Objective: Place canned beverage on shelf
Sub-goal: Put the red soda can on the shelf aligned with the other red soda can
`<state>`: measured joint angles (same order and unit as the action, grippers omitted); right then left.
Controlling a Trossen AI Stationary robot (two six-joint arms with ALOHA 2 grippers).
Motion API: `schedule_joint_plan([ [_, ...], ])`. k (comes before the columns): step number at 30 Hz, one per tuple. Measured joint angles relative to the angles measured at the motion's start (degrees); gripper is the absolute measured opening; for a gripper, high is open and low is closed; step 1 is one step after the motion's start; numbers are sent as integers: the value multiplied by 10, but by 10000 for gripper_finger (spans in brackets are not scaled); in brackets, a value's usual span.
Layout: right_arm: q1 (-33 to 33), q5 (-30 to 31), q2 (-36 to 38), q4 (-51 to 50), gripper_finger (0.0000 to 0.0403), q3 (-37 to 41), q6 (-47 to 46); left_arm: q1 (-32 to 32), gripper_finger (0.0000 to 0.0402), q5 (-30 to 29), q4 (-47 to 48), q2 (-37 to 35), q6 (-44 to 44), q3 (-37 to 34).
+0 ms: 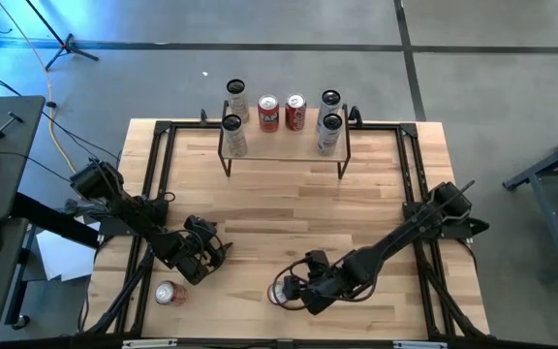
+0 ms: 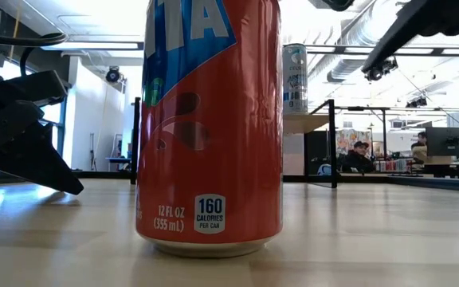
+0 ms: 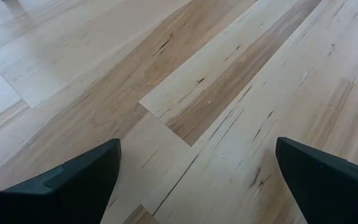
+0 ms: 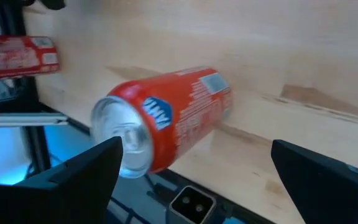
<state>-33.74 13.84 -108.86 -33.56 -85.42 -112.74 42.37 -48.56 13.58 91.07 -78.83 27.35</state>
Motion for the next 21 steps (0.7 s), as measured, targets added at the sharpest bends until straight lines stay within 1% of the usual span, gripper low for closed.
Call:
schedule_joint_plan([
  [5, 0, -9, 0, 22, 399, 0, 6, 0, 400, 0, 0, 0, 0, 0],
  [15, 0, -52, 0, 22, 399, 0, 6, 0, 400, 0, 0, 0, 0, 0],
  [21, 0, -79, 0, 27, 399, 0, -30, 0, 400, 0, 0, 0, 0, 0],
])
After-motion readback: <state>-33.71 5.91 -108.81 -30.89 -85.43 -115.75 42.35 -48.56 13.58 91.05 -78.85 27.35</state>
